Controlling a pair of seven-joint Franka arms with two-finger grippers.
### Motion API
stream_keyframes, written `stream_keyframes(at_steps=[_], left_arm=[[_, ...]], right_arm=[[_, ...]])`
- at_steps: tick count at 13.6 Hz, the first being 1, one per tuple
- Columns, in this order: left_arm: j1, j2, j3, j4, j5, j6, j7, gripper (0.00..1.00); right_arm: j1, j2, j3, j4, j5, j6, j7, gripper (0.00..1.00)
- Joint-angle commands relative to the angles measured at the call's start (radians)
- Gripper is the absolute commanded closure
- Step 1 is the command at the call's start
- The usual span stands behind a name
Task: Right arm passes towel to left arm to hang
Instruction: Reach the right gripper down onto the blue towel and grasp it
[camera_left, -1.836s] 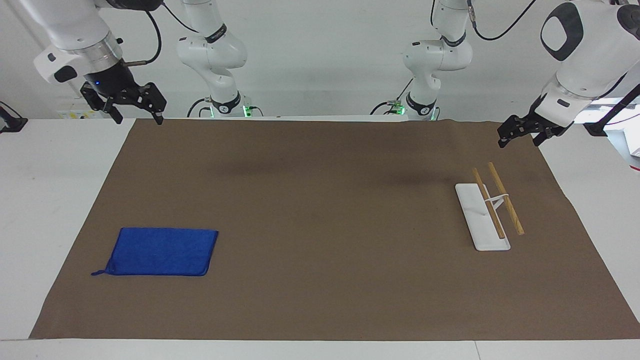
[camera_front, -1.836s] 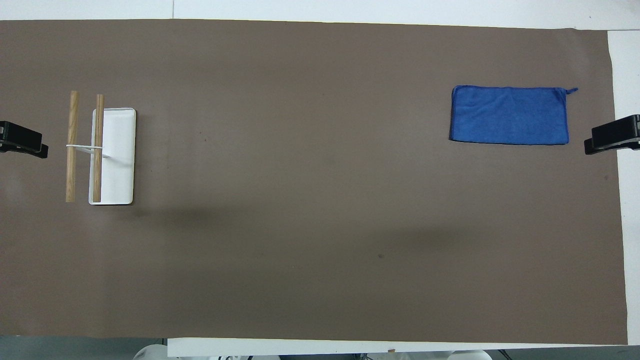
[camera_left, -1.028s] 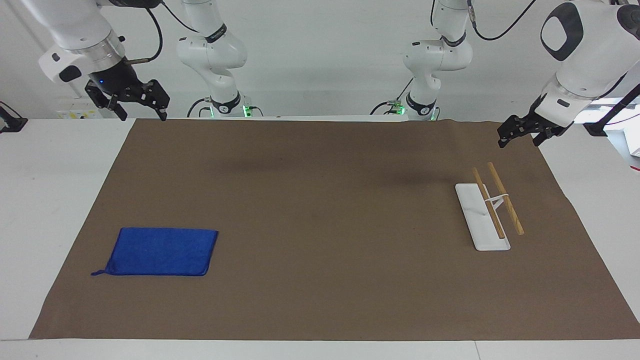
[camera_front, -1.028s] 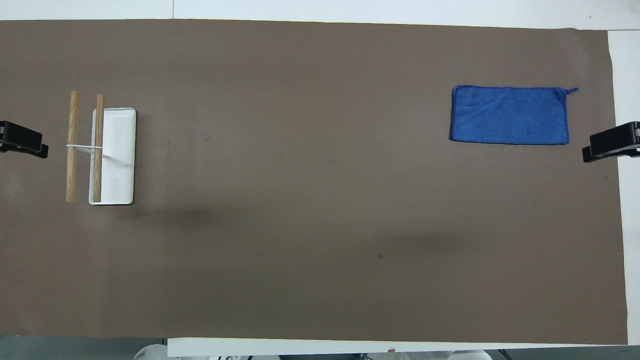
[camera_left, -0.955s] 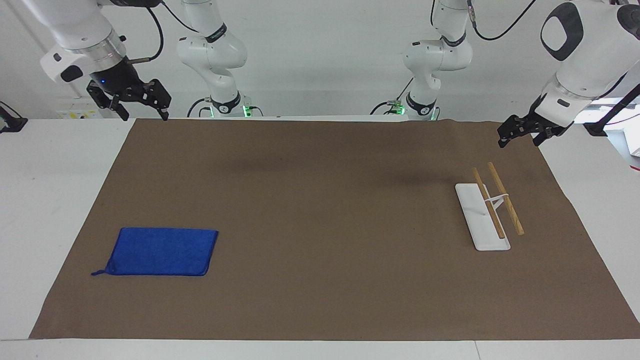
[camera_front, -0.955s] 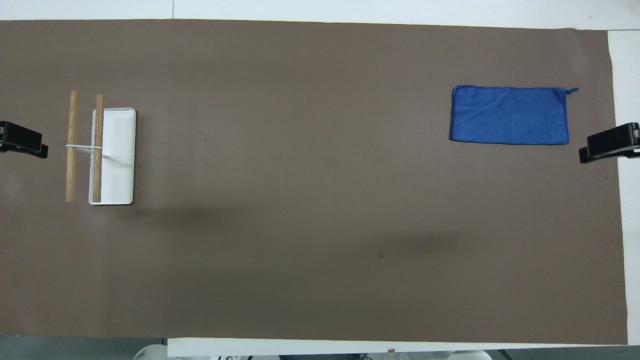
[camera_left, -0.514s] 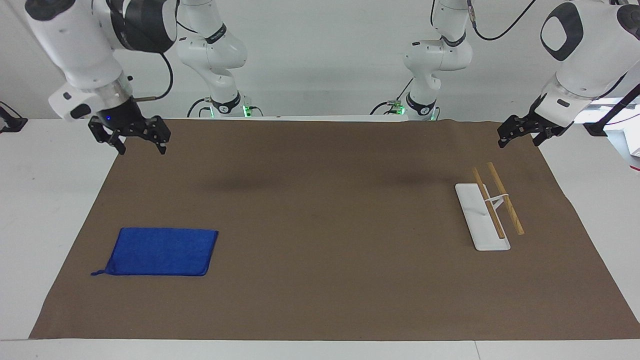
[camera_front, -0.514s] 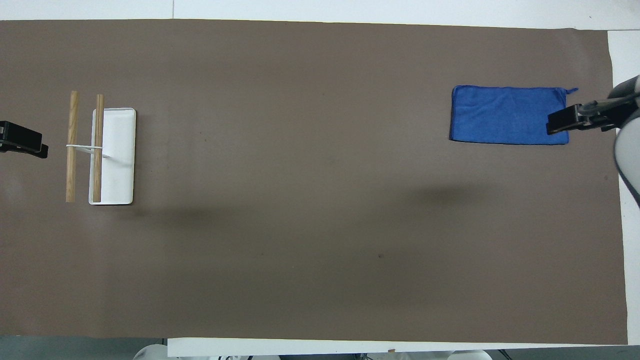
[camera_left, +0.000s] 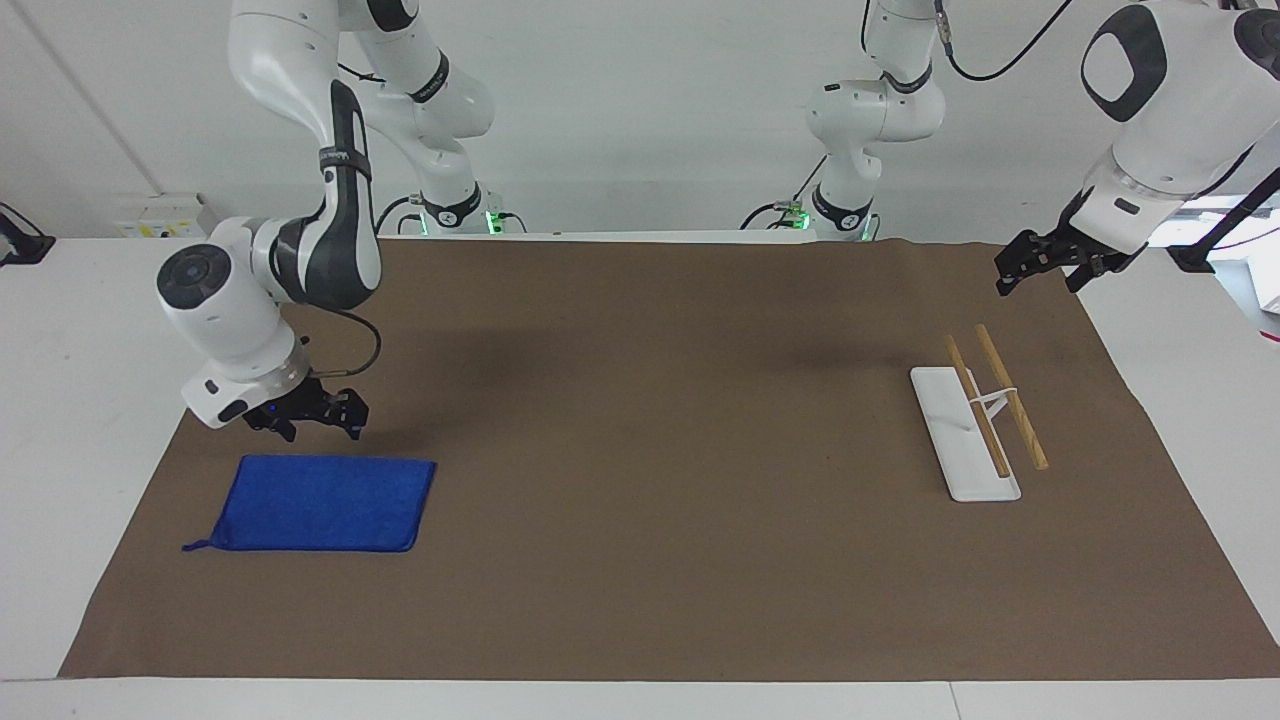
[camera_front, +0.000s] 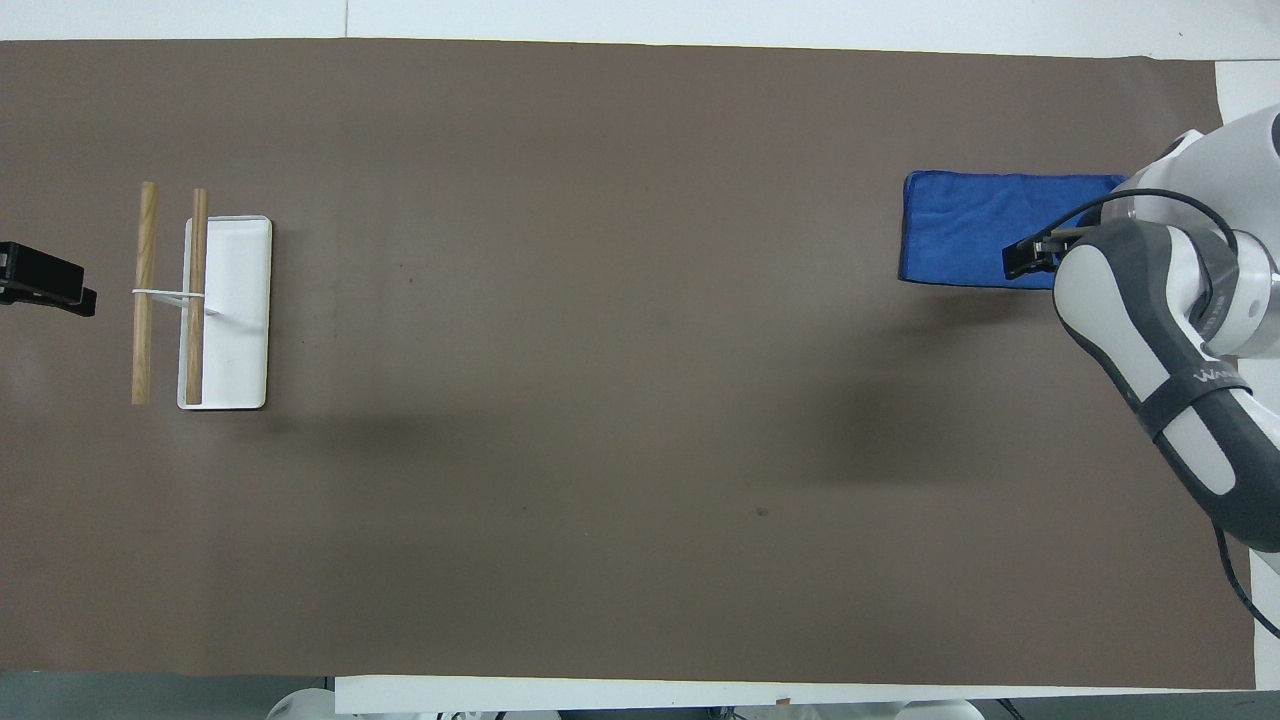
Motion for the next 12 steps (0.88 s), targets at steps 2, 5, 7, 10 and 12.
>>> stream_keyframes(at_steps=[2, 5, 7, 10, 12], left_arm=[[0.008, -0.014, -0.004, -0.008, 0.013, -0.004, 0.016, 0.0], [0.008, -0.014, -0.004, -0.008, 0.013, -0.004, 0.016, 0.0], [0.008, -0.014, -0.004, -0.008, 0.013, -0.004, 0.016, 0.0], [0.008, -0.014, -0.004, -0.008, 0.013, -0.004, 0.016, 0.0], [0.008, -0.014, -0.004, -0.008, 0.013, -0.004, 0.016, 0.0]], right_arm=[[-0.011, 0.02, 0.012, -0.027, -0.009, 0.059, -0.023, 0.11], [0.003, 0.071, 0.015, -0.027, -0.011, 0.116, -0.031, 0.11], [0.003, 0.072, 0.015, -0.025, -0.009, 0.116, -0.08, 0.11], [-0.006, 0.072, 0.015, -0.027, -0.009, 0.116, -0.091, 0.11], [-0.009, 0.075, 0.015, -0.027, -0.009, 0.118, -0.092, 0.11]])
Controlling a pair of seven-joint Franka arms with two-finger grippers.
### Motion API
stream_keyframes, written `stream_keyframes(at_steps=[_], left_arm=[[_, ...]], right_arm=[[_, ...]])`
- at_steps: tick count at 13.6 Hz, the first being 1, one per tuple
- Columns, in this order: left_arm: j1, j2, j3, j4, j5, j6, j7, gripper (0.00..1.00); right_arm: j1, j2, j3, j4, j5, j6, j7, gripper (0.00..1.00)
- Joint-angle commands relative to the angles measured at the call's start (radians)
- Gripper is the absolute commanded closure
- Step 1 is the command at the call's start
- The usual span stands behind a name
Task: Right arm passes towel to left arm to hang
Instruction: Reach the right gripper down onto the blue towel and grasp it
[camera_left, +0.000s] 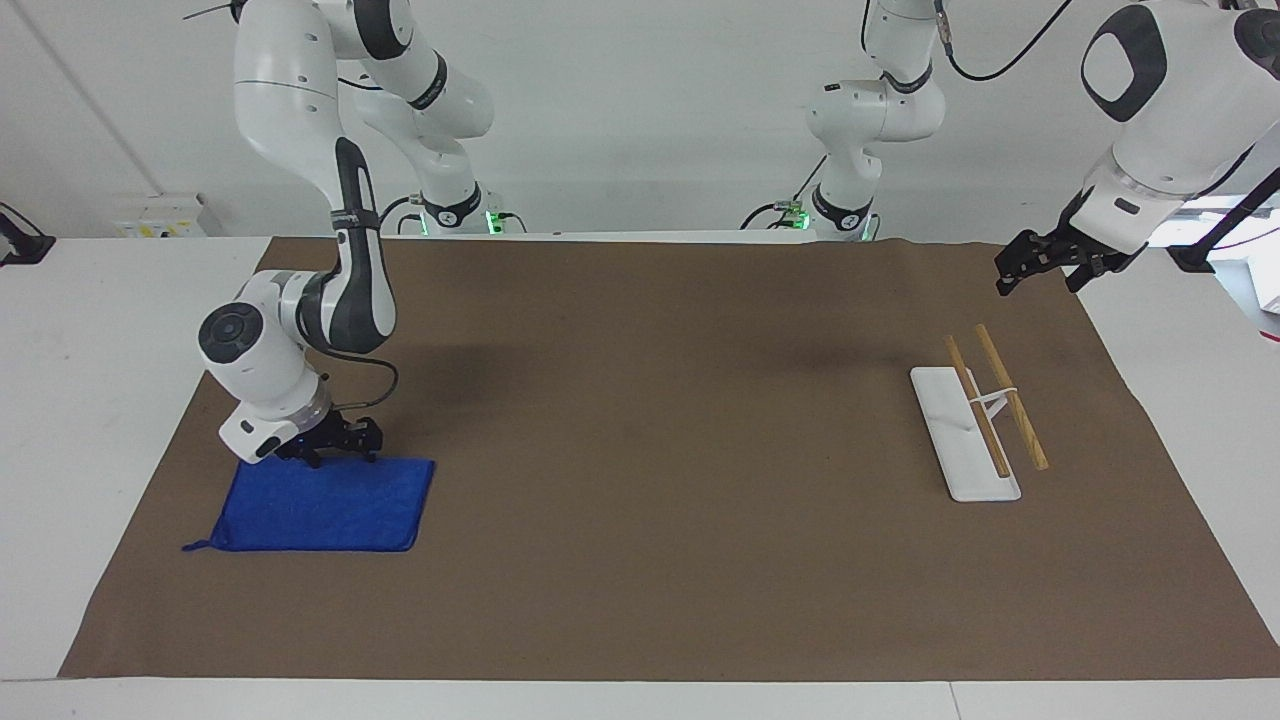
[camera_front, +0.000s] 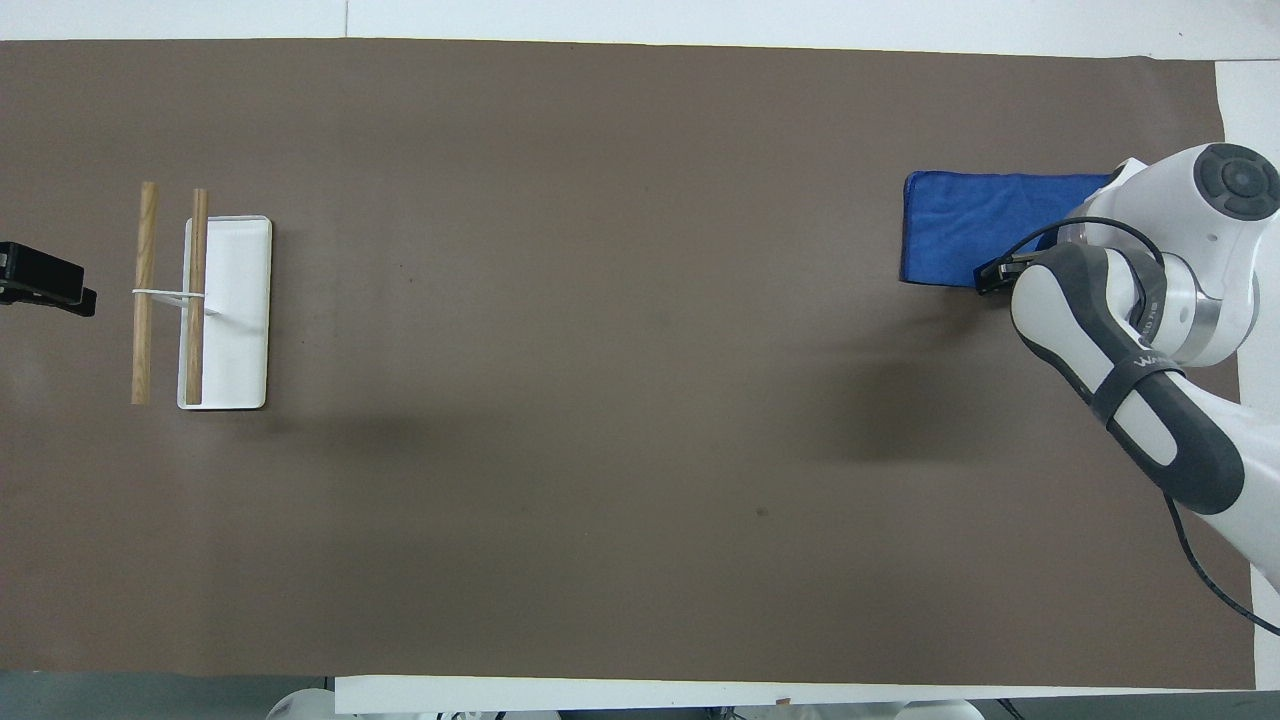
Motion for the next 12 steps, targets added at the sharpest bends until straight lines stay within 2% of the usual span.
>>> stream_keyframes(at_steps=[1, 4, 6, 8, 10, 12], left_arm=[[0.008, -0.014, -0.004, -0.008, 0.013, -0.004, 0.016, 0.0], [0.008, -0.014, -0.004, -0.008, 0.013, -0.004, 0.016, 0.0], [0.008, -0.014, -0.004, -0.008, 0.013, -0.004, 0.016, 0.0], [0.008, -0.014, -0.004, -0.008, 0.013, -0.004, 0.016, 0.0], [0.008, -0.014, -0.004, -0.008, 0.013, -0.005, 0.014, 0.0], [0.003, -0.014, -0.004, -0.008, 0.013, -0.002, 0.016, 0.0]], right_arm=[[-0.017, 0.0, 0.006, -0.008, -0.009, 0.018, -0.025, 0.11], [-0.017, 0.0, 0.006, -0.009, -0.009, 0.018, -0.028, 0.11], [-0.017, 0.0, 0.006, -0.016, -0.008, 0.019, -0.026, 0.23], [-0.014, 0.0, 0.006, -0.016, -0.009, 0.018, -0.023, 0.49], [-0.009, 0.0, 0.006, -0.016, -0.009, 0.016, -0.023, 0.83], [-0.011, 0.0, 0.006, -0.016, -0.009, 0.015, -0.029, 1.0]])
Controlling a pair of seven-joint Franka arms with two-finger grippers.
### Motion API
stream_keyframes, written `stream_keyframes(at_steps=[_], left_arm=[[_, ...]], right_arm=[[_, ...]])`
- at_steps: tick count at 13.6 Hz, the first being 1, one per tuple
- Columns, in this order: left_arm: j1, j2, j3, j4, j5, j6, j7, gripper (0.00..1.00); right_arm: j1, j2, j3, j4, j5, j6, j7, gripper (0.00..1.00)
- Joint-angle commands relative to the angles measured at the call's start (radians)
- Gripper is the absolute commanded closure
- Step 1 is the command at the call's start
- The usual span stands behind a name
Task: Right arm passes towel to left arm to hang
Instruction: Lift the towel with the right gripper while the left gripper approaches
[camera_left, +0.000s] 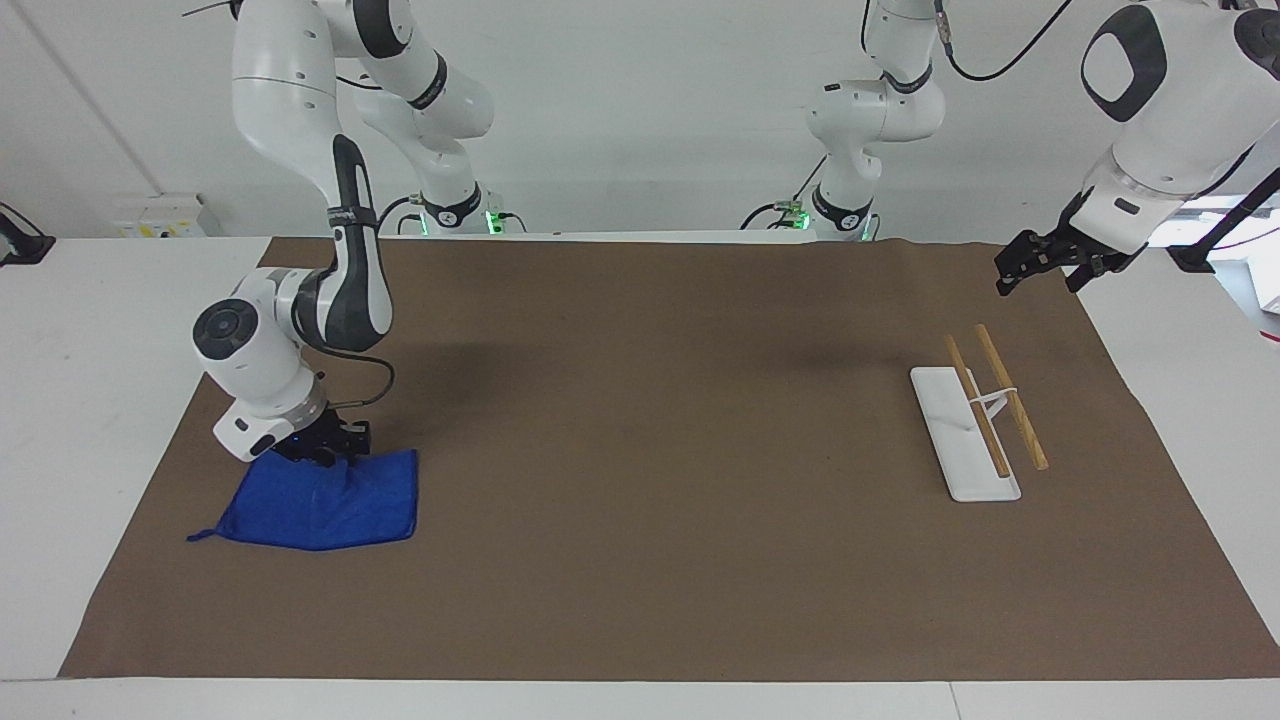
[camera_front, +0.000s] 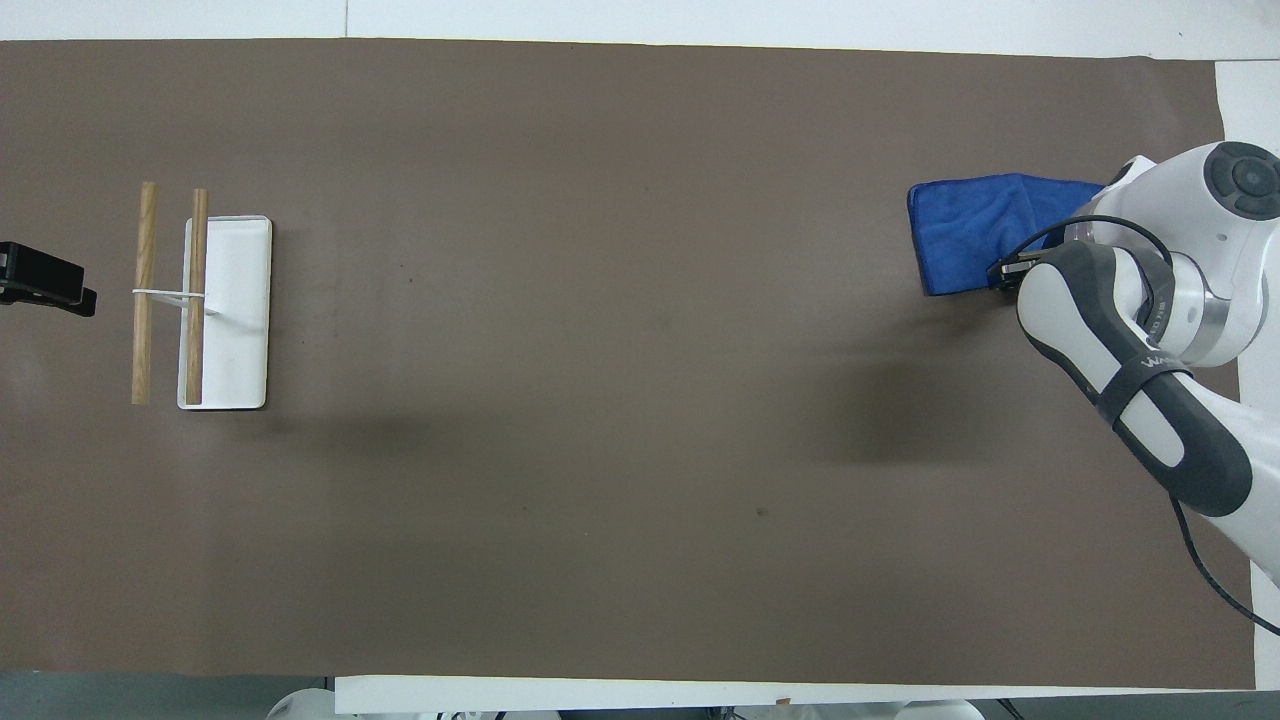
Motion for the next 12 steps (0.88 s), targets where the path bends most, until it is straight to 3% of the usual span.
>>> stream_keyframes(at_steps=[1, 4, 8, 10, 12], left_arm=[[0.003, -0.014, -0.004, -0.008, 0.013, -0.007, 0.014, 0.0], [0.011, -0.015, -0.002, -0.011, 0.013, -0.019, 0.012, 0.0], [0.046, -0.02, -0.002, -0.014, 0.013, -0.034, 0.0, 0.0], [0.031, -0.023, -0.01, -0.02, 0.013, -0.044, -0.177, 0.0], [-0.042, -0.061, -0.03, -0.093, 0.013, -0.038, -0.361, 0.0]], right_arm=[[-0.005, 0.008, 0.006, -0.011, -0.009, 0.004, -0.027, 1.0], [0.001, 0.003, 0.023, 0.073, -0.009, -0.121, -0.021, 1.0], [0.001, -0.026, 0.139, 0.243, 0.032, -0.348, 0.097, 1.0], [0.001, -0.028, 0.193, 0.327, 0.096, -0.436, 0.193, 1.0], [0.006, -0.029, 0.227, 0.384, 0.2, -0.497, 0.311, 1.0]])
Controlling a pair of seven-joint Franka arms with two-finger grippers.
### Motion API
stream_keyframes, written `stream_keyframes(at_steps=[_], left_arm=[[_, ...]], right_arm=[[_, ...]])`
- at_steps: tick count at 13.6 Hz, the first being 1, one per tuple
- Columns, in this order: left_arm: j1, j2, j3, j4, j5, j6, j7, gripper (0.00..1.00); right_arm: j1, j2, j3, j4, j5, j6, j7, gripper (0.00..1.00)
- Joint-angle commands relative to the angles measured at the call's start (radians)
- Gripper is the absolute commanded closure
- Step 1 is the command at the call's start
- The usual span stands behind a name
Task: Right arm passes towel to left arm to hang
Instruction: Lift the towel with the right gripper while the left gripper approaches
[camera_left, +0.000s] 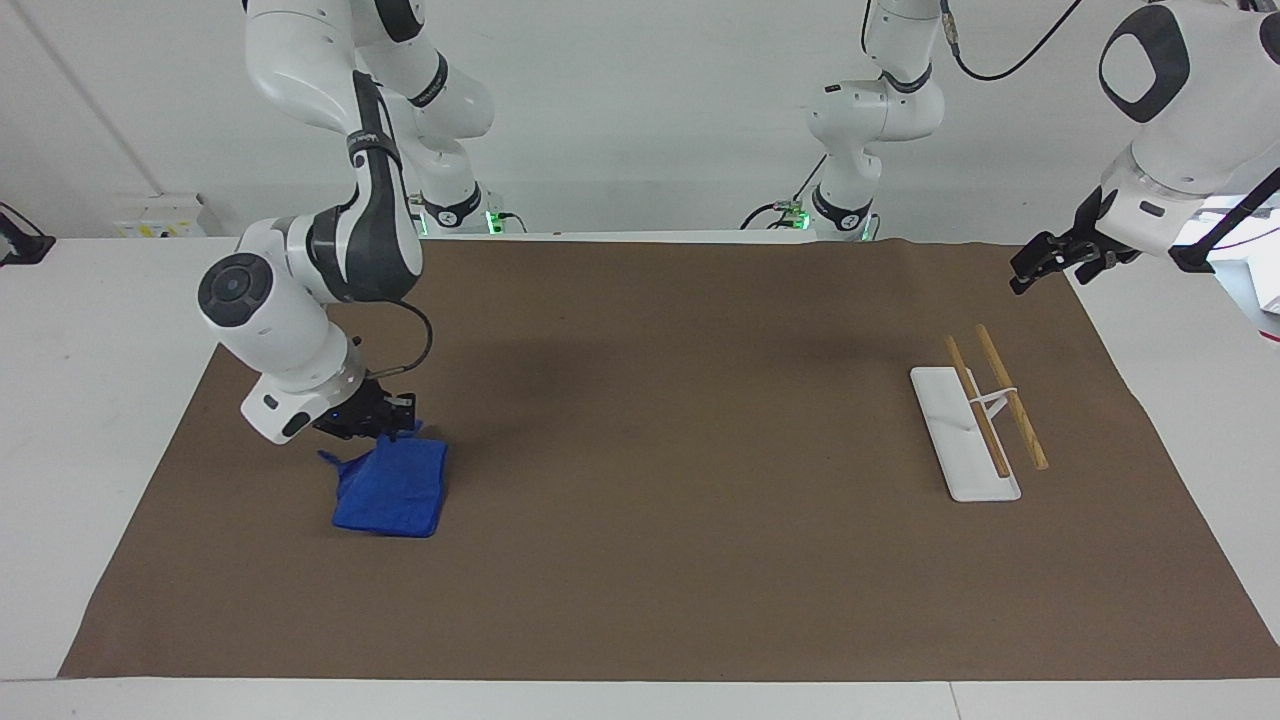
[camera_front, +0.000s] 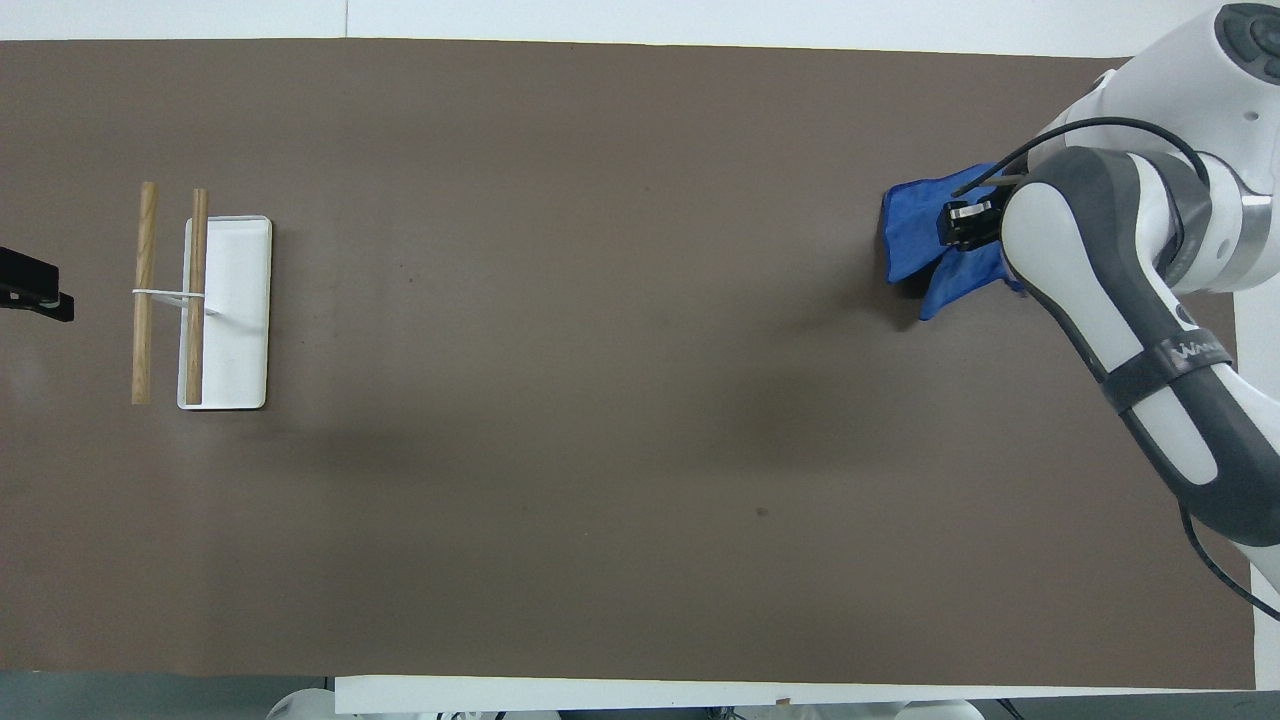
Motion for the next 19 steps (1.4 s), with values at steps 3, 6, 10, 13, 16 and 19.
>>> stream_keyframes(at_steps=[3, 6, 10, 13, 16, 19], left_arm=[[-0.191, -0.097, -0.019, -0.171, -0.024, 0.097, -0.468, 0.0], [-0.287, -0.088, -0.019, -0.189, -0.134, 0.241, -0.703, 0.0], [-0.439, -0.008, -0.019, -0.183, -0.144, 0.509, -1.062, 0.0], [-0.502, 0.076, -0.019, -0.109, -0.147, 0.567, -1.239, 0.0], [-0.532, 0.145, -0.019, -0.04, -0.146, 0.619, -1.351, 0.01], [-0.538, 0.177, -0.019, -0.032, -0.138, 0.65, -1.338, 0.14]], right_arm=[[-0.006, 0.007, 0.082, 0.082, 0.285, -0.065, 0.306, 1.0], [0.081, 0.007, 0.092, 0.08, 0.463, -0.027, 0.554, 1.0], [0.166, 0.0, 0.093, 0.07, 0.675, 0.045, 0.747, 1.0], [0.226, 0.001, 0.093, 0.065, 0.736, 0.128, 0.853, 1.0], [0.25, 0.001, 0.095, 0.059, 0.744, 0.167, 0.912, 1.0], [0.258, 0.001, 0.095, 0.061, 0.781, 0.171, 0.945, 1.0]])
